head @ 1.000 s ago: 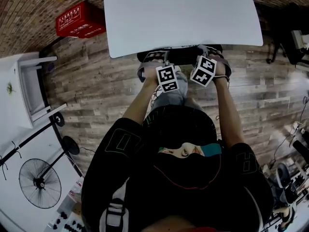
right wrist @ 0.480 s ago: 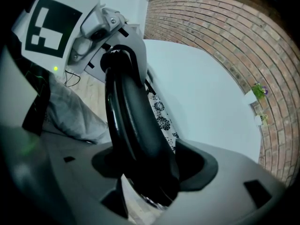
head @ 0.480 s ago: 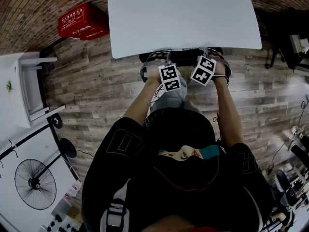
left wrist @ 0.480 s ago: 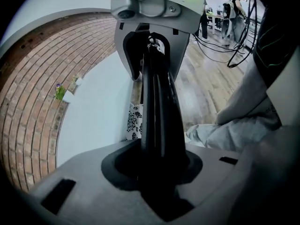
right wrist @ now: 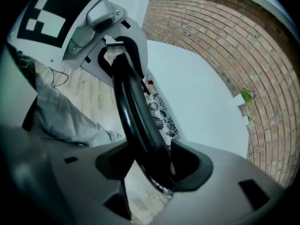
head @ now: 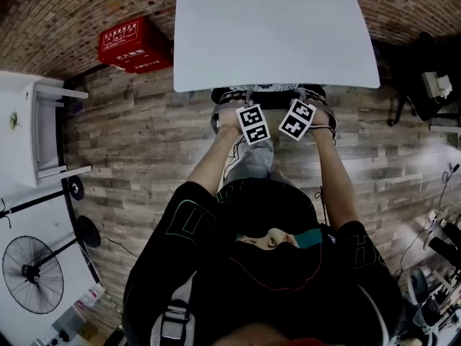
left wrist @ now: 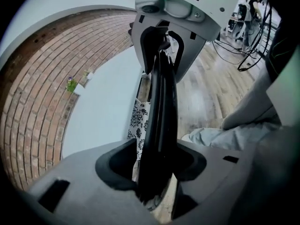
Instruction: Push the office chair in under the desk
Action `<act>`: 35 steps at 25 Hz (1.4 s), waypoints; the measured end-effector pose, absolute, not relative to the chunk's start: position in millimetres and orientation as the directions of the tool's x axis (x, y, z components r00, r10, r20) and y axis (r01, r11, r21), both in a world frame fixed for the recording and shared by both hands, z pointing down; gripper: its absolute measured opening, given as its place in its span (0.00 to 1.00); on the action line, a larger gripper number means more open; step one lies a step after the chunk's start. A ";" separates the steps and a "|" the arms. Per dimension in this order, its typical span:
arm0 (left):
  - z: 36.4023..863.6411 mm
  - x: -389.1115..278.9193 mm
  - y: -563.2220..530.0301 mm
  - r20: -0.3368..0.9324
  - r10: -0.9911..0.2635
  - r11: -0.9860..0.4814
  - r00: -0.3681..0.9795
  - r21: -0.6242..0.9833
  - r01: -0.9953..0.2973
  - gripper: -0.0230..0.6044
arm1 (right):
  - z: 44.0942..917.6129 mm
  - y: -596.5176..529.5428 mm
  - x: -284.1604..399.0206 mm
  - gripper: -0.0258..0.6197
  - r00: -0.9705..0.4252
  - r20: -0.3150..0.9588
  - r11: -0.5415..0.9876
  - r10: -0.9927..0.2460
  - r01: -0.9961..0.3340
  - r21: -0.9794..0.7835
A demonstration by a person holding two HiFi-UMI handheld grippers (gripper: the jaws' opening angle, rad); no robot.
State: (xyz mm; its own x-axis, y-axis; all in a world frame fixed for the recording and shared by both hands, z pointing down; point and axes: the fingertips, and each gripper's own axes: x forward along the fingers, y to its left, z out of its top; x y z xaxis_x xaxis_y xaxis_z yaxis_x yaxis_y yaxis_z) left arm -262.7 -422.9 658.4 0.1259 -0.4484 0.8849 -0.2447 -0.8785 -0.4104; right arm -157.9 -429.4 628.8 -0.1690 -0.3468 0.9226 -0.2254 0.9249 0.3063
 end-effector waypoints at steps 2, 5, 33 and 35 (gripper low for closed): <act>647.7 -262.6 -417.6 0.875 -0.463 -0.870 0.144 -0.418 -0.261 0.36 | 615.8 -423.4 -158.3 0.41 -0.204 0.910 0.916 -0.361 -0.259 0.306; 629.9 -262.1 -405.7 0.863 -0.467 -0.865 0.194 -0.399 -0.306 0.36 | 590.6 -413.6 -162.4 0.37 -0.298 0.888 0.914 -0.349 -0.318 0.252; 221.5 -287.3 -418.2 -0.150 -0.959 -0.256 0.242 0.081 -0.963 0.05 | 235.9 -444.2 -151.8 0.04 -0.593 -0.066 0.593 -0.803 -0.780 -0.200; 223.7 -295.0 -415.8 -0.130 -0.972 -0.204 0.195 0.062 -0.977 0.05 | 234.0 -439.0 -148.0 0.04 -0.577 -0.074 0.580 -0.814 -0.794 -0.183</act>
